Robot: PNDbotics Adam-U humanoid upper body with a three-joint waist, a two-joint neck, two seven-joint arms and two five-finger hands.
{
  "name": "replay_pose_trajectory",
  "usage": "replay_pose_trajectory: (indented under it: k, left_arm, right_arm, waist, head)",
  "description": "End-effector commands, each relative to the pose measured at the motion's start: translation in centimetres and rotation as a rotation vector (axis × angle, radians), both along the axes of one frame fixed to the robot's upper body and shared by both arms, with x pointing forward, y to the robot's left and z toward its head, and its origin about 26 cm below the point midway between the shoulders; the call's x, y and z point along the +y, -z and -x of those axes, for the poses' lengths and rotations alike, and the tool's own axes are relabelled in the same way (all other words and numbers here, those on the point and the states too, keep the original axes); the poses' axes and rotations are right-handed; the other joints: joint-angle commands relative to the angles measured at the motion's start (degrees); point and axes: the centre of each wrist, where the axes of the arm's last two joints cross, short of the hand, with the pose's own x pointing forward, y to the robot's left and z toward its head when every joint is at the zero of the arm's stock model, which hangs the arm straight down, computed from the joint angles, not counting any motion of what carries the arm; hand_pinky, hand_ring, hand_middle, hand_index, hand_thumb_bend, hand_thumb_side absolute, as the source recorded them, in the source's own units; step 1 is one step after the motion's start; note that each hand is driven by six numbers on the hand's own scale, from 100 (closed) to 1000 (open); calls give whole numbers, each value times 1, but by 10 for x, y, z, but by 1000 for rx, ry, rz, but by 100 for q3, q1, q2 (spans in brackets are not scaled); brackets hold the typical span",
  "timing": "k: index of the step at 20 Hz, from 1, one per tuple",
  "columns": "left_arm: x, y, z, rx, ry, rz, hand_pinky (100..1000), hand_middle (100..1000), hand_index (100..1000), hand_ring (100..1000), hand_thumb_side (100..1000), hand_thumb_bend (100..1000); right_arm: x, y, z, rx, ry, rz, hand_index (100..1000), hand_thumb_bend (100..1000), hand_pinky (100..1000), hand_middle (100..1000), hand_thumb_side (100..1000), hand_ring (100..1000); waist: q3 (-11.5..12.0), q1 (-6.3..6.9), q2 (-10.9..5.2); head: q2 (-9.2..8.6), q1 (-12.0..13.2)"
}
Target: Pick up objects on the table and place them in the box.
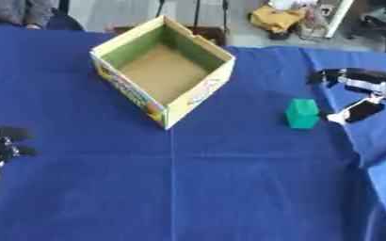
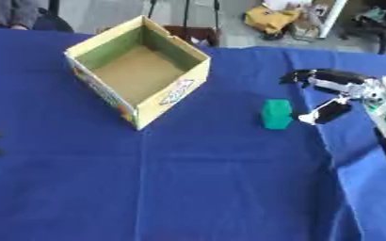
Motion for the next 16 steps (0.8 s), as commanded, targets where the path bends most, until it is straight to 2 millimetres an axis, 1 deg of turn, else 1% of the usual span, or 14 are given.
replay_pose_trajectory:
  k: [1, 16]
  left_arm:
    - [4, -10, -1, -27, 6, -24, 603, 599, 672, 763, 1000, 376]
    - [3, -9, -1, -26, 6, -24, 603, 598, 672, 764, 1000, 377]
  right_arm:
    - [-5, -14, -1, -18, 1, 38, 997, 264, 825, 957, 248, 926]
    - [-2, -5, -4, 20, -3, 57, 998, 263, 824, 956, 271, 921]
  waist:
    - [5, 25, -74]
    - [14, 16, -55]
  head:
    - [11, -27]
    - [32, -43]
